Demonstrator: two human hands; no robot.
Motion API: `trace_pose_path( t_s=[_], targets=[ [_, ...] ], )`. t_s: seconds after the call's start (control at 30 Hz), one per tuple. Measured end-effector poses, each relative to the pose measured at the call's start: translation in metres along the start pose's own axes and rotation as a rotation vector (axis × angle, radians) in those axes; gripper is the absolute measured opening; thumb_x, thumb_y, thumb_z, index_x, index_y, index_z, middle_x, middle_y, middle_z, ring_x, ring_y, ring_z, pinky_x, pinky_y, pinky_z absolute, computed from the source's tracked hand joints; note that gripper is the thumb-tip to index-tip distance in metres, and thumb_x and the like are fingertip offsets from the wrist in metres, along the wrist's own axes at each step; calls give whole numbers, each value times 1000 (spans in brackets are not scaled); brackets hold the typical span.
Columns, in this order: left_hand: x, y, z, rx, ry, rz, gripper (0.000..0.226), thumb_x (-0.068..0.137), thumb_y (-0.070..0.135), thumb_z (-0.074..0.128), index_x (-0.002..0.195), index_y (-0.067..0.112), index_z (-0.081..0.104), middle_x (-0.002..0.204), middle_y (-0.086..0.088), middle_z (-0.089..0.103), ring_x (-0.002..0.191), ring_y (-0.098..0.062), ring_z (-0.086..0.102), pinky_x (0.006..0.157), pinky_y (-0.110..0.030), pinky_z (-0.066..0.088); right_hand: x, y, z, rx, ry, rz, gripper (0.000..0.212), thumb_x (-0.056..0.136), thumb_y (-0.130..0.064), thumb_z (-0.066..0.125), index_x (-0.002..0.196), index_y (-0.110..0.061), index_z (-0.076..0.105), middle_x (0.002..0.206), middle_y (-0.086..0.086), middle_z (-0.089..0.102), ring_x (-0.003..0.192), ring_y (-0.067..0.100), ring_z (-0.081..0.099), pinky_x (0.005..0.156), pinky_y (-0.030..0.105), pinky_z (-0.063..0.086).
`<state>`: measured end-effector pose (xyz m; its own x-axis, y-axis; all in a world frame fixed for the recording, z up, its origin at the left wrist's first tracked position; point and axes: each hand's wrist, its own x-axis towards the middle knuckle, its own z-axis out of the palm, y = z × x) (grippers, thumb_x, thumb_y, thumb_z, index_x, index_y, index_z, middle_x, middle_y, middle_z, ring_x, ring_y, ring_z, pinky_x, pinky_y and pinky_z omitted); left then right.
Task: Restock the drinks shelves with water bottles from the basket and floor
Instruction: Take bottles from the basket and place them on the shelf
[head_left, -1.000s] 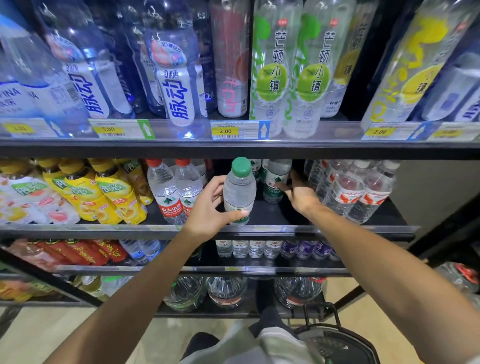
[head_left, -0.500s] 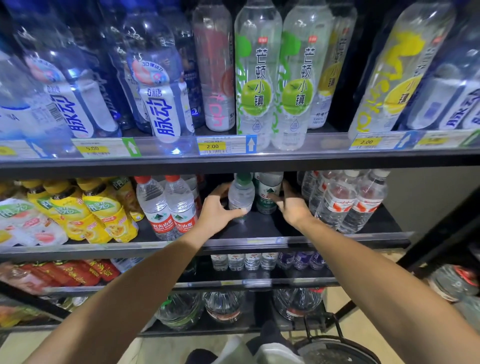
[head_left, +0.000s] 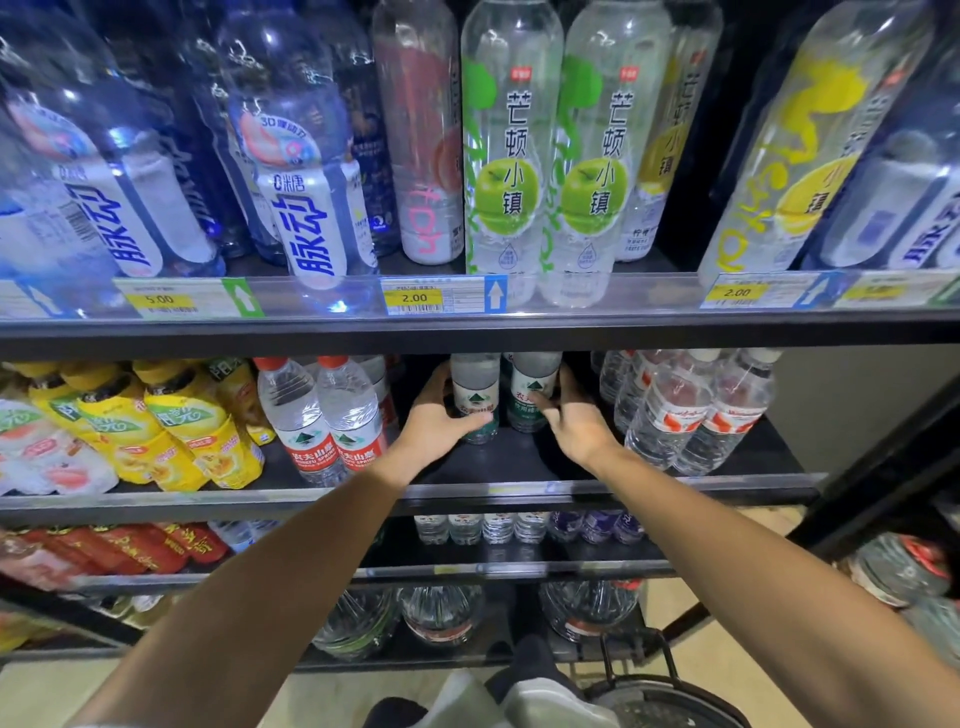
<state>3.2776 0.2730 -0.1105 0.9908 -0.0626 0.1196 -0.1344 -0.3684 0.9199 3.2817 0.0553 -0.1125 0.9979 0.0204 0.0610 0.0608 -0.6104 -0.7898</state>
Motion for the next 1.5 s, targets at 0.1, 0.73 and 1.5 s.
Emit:
trace_pose_path(
  t_s=[0.1,0.73,1.5],
  targets=[
    [-2,-14,6,47,-54,-44,91,78,0,84,151,9,31,144,-14,54,131,-28,55,110,-42,48,-3,0,7,30,-43,-8,77,98,-21,67,157,-15,19,142,7,55,125,18,54,102,29,42],
    [33,-36,20,242,-94,-87,71,89,8,73,150,7,36,143,-16,57,130,-31,56,96,-20,39,37,17,27,-106,-39,92,85,100,-43,59,161,-17,6,148,16,53,123,40,59,96,43,49],
    [-74,-1,-48,918,-464,276,80,97,43,60,161,12,22,166,-11,25,153,-32,22,126,-44,18,-93,-40,-5,-325,-303,92,79,100,-42,61,162,-18,19,169,3,17,154,26,23,123,40,26]
  ],
)
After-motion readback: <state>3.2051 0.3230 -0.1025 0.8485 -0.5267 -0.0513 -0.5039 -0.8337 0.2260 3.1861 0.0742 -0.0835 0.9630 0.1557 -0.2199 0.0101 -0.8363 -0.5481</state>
